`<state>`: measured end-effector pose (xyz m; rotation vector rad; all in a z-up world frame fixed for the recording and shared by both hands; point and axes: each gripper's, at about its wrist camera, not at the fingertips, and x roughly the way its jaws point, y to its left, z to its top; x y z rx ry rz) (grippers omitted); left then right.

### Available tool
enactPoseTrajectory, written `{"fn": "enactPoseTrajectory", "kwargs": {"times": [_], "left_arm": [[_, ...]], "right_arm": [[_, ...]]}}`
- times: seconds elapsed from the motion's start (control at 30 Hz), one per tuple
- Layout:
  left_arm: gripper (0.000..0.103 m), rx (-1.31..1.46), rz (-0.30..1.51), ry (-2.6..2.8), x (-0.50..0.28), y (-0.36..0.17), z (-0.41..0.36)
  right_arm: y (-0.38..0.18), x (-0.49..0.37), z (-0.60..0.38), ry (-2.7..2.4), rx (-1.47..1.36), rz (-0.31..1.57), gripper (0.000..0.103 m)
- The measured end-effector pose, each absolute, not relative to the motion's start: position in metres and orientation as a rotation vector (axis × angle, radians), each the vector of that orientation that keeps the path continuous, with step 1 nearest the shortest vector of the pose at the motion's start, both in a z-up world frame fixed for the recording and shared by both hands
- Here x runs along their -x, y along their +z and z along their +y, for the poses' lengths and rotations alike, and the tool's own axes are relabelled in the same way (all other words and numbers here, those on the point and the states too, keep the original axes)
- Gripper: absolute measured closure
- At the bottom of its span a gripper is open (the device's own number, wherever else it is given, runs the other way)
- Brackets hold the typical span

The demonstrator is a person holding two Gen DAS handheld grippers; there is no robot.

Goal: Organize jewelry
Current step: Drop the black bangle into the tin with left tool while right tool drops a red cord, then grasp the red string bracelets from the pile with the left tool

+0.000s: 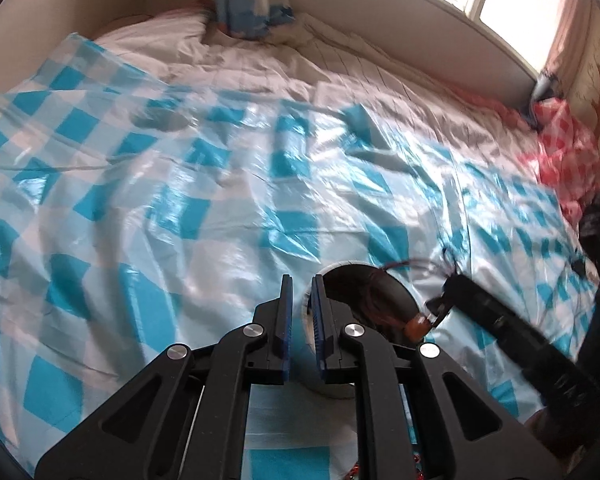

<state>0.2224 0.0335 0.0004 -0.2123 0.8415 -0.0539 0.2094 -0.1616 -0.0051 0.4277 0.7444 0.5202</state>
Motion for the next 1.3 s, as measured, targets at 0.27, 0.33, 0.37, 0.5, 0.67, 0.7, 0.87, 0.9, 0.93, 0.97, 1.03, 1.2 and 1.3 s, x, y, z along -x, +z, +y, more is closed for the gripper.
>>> {"fn": "enactPoseTrajectory", "kwargs": {"times": [0.27, 0.33, 0.37, 0.5, 0.67, 0.7, 0.87, 0.9, 0.93, 0.97, 1.03, 1.2, 1.3], "left_arm": [[0.089, 0.243, 0.831, -0.019, -0.217, 0.005, 0.052], [0.085, 0.243, 0.829, -0.011, -0.215, 0.006, 0.053], [0.083, 0.242, 0.828, -0.006, -0.214, 0.006, 0.054], [0.078, 0.208, 0.829, 0.001, -0.208, 0.008, 0.052], [0.072, 0.134, 0.843, -0.01, -0.194, 0.011, 0.045], [0.069, 0.122, 0.847, -0.017, -0.189, 0.011, 0.045], [0.065, 0.126, 0.916, -0.077, -0.17, 0.003, 0.046], [0.064, 0.129, 0.925, -0.086, -0.167, 0.002, 0.046], [0.062, 0.127, 0.929, -0.095, -0.163, 0.002, 0.046], [0.061, 0.122, 0.931, -0.098, -0.161, 0.002, 0.044], [0.058, 0.102, 0.938, -0.101, -0.154, 0.001, 0.043], [0.055, 0.112, 0.97, -0.133, -0.141, 0.0, 0.041], [0.052, 0.093, 0.993, -0.182, -0.131, -0.003, 0.033]], "right_arm": [[-0.028, -0.219, -0.147, 0.458, -0.374, 0.815, 0.07], [-0.027, -0.217, -0.154, 0.418, -0.356, 0.79, 0.07], [-0.025, -0.217, -0.157, 0.409, -0.353, 0.781, 0.07], [-0.016, -0.213, -0.171, 0.363, -0.345, 0.732, 0.066], [-0.01, -0.21, -0.176, 0.35, -0.339, 0.703, 0.057], [-0.009, -0.209, -0.175, 0.353, -0.334, 0.702, 0.057], [-0.007, -0.196, -0.175, 0.373, -0.292, 0.738, 0.057], [-0.007, -0.191, -0.177, 0.372, -0.285, 0.748, 0.056], [-0.009, -0.185, -0.181, 0.379, -0.281, 0.772, 0.054], [-0.011, -0.18, -0.183, 0.396, -0.276, 0.801, 0.051], [-0.015, -0.166, -0.188, 0.418, -0.268, 0.843, 0.047], [-0.034, -0.129, -0.188, 0.487, -0.255, 0.947, 0.036], [-0.041, -0.117, -0.177, 0.531, -0.218, 0.988, 0.033]]}}
